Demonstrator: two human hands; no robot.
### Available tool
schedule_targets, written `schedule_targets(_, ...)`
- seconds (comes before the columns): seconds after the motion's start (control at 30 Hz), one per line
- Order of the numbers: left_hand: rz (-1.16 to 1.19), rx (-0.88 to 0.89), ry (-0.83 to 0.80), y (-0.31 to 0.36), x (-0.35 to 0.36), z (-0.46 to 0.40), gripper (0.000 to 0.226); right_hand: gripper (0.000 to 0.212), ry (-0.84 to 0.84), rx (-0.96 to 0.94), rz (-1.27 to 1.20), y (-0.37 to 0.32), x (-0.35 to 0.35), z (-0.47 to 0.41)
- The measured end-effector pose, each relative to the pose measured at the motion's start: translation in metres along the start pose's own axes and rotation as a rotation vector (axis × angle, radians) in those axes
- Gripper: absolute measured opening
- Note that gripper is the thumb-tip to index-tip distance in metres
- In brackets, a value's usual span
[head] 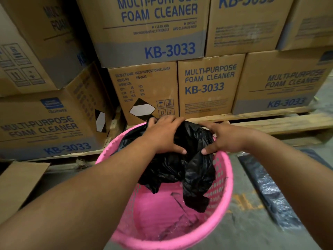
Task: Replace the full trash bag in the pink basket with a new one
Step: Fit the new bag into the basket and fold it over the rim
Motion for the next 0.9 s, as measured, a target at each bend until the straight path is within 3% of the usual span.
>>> schedule_targets(0.07,-0.033,0.030,-0.015,-0.013,-0.003,-0.002,0.115,0.094,0.059,-0.051,0.017,0.003,0.000,0.002)
schedule_targets(0.27,0.109,0.069,-0.071,-0.061,-0.016,0.009,0.118,0.072,0.177,-0.226,0.099,0.008,0.003,-0.003)
schedule_targets(0.47,0.110,0.120,0.044,-0.074,-0.030,0.026,0.094,0.063,0.145,-0.208,0.195,-0.005,-0.008,-0.006)
schedule_targets(0.53,0.109,0.135,0.035,-0.075,-0.032,0.031,0.090,0.056,0.238,-0.237,0.258,-0.013,-0.009,-0.011)
schedule_targets(0.6,0.101,0.137,0.030,-0.073,-0.035,0.036,0.096,0.051,0.326,-0.275,0.307,-0.023,0.000,-0.017)
schedule_targets(0.77,0.161,0.035,-0.034,-0.079,-0.034,0.042,0.115,0.055,0.270,-0.232,0.412,-0.029,0.022,-0.027)
schedule_targets(0.9,0.211,0.012,-0.070,-0.090,-0.035,0.045,0.118,0.057,0.290,-0.217,0.491,-0.038,0.017,-0.033)
Point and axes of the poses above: each hand's wrist, its own z-axis away from the middle knuckle, its own x-axis out of the palm, y = z × x, the point moved 3 cm from there along -z, towards the middle knuckle, and after that the axes turned 15 degrees about y, right-handed, at the moved point
